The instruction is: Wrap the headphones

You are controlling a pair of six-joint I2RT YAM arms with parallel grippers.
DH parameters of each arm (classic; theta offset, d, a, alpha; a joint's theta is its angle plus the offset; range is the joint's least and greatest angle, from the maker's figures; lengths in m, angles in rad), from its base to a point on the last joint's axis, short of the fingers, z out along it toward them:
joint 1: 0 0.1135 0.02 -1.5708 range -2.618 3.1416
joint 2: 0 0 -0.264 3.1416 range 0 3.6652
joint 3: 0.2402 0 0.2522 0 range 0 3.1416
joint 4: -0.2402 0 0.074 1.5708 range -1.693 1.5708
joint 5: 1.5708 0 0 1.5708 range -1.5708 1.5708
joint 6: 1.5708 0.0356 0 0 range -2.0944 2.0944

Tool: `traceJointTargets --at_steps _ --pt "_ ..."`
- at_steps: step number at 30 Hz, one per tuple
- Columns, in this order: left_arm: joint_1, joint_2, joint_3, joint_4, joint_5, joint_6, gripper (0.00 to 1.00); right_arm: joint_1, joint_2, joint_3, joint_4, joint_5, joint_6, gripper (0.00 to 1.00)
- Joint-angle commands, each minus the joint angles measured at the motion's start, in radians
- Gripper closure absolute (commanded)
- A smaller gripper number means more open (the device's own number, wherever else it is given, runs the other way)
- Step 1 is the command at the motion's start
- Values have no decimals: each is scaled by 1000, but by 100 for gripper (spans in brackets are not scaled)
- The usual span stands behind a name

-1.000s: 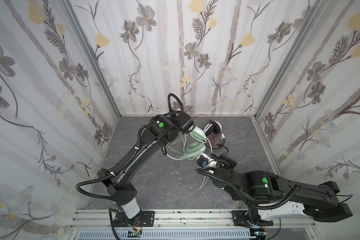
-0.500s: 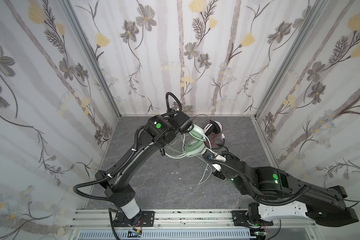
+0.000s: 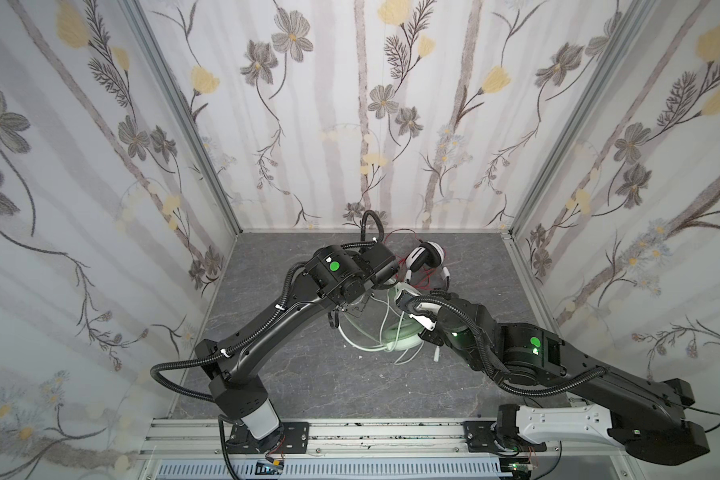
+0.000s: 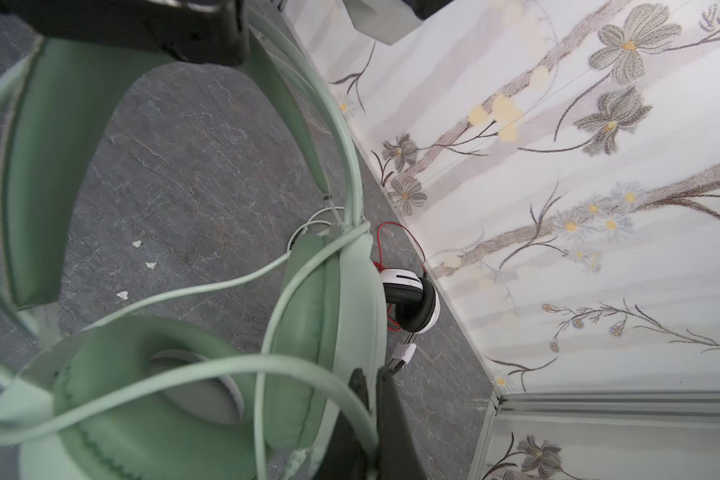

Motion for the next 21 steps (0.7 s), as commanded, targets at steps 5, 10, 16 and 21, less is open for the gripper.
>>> traceJointTargets --at_steps 5,10,16,21 --pt "-16 -104 -96 119 245 32 100 -29 -44 -87 239 -137 -188 100" --pt "-54 -151 -168 150 273 31 100 -49 -68 -109 304 -234 -230 96" --pt "-82 -210 -245 204 317 29 100 -91 -53 -100 307 -323 -223 91" --pt "-111 -236 -276 230 350 39 100 -121 -48 -91 308 -441 -204 85"
